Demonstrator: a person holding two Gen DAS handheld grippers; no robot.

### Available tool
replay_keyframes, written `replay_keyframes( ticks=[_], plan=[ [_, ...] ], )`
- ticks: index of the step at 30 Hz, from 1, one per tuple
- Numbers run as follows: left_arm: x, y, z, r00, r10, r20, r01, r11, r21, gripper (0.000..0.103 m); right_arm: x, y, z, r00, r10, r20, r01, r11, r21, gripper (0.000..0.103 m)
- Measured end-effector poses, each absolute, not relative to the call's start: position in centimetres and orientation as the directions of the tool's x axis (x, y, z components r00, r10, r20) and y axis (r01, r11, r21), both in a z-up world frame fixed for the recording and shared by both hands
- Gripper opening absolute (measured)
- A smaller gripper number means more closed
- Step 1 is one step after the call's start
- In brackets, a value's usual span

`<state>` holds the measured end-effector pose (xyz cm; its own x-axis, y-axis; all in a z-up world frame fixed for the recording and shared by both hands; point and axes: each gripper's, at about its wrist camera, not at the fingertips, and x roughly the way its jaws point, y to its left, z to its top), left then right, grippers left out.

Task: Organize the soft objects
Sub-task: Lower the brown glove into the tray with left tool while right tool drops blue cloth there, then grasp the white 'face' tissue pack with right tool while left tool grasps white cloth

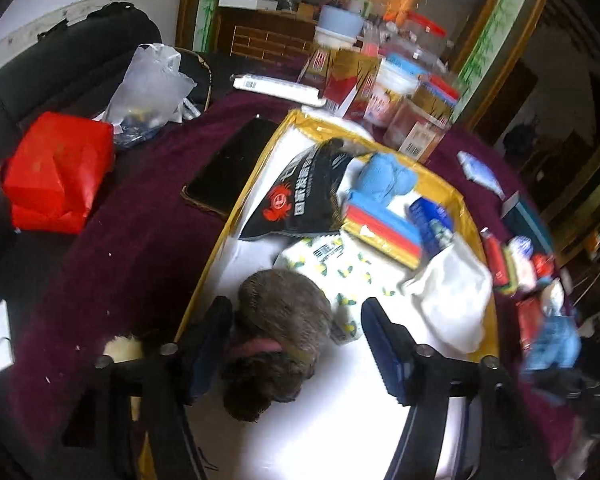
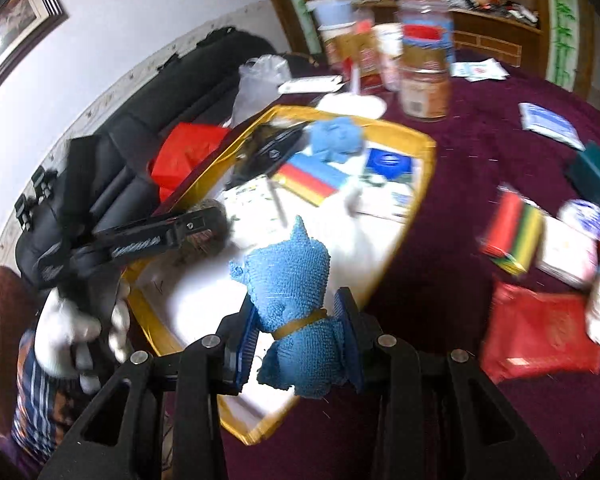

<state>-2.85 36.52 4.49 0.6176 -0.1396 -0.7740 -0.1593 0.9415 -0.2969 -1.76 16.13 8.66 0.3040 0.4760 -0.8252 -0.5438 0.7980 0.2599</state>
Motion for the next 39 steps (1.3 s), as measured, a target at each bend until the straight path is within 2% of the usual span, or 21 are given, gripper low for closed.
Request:
replay_keyframes(
  ticks=[5, 9, 11, 14, 15, 18, 22, 26, 30, 36, 38, 39],
  plan=[
    [-7.1, 37.8, 6.2, 0.706, -0.185, -0.684, -0.172, 0.892, -0.419, 0.078, 0.7, 20.6, 6.3, 0.268, 0.437, -0.859, -0.542, 0.805, 0.24, 0.036],
    [-11.9, 38.8, 7.6, 0.781, -0.187, -0.596, -0.179, 0.847, -0.501, 0.094, 2.8, 22.7, 4.7, 0.3, 0.39, -0.871, -0.508, 0.838, 0.2, 0.037],
    [-13.6, 39.0, 7.8, 0.803, -0.18, -0.568, -0.186, 0.83, -0.526, 0.097, 3.8, 23.1, 4.2, 0.318, 0.379, -0.869, -0.485, 0.853, 0.195, 0.039],
    [-15.3, 39.3, 7.5, 0.821, -0.185, -0.54, -0.193, 0.8, -0.568, 0.097, 4.6, 22.9, 3.7, 0.313, 0.401, -0.861, -0.449, 0.861, 0.238, 0.058],
    [-15.7, 39.3, 7.4, 0.826, -0.189, -0.532, -0.197, 0.787, -0.585, 0.097, 4.7, 22.7, 3.8, 0.311, 0.416, -0.855, -0.441, 0.86, 0.258, 0.061],
    [-16.4, 39.0, 6.9, 0.837, -0.202, -0.508, -0.191, 0.762, -0.619, 0.098, 4.2, 21.6, 4.9, 0.327, 0.454, -0.829, -0.432, 0.852, 0.296, 0.063],
    [-16.3, 37.6, 6.7, 0.821, -0.225, -0.525, -0.183, 0.767, -0.615, 0.098, 2.4, 18.4, 7.6, 0.389, 0.483, -0.784, -0.442, 0.845, 0.301, 0.07],
    [-16.4, 35.6, 6.9, 0.81, -0.252, -0.53, -0.151, 0.783, -0.603, 0.098, -0.5, 12.9, 9.7, 0.486, 0.459, -0.744, -0.432, 0.866, 0.253, 0.072],
    [-16.2, 32.1, 7.5, 0.795, -0.286, -0.536, -0.087, 0.82, -0.566, 0.098, -3.1, 6.3, 10.4, 0.589, 0.369, -0.719, -0.372, 0.914, 0.164, 0.078],
    [-15.5, 24.8, 8.5, 0.738, -0.377, -0.56, 0.051, 0.858, -0.51, 0.098, -5.8, -4.4, 10.9, 0.718, 0.179, -0.672, -0.189, 0.98, 0.059, 0.078],
    [-15.3, 22.5, 8.6, 0.719, -0.395, -0.572, 0.086, 0.867, -0.491, 0.098, -6.7, -7.9, 11.7, 0.774, 0.109, -0.624, -0.12, 0.992, 0.024, 0.083],
    [-15.2, 21.1, 8.6, 0.706, -0.404, -0.581, 0.107, 0.872, -0.477, 0.098, -6.9, -9.3, 12.0, 0.791, 0.091, -0.605, -0.096, 0.995, 0.023, 0.094]
  ],
)
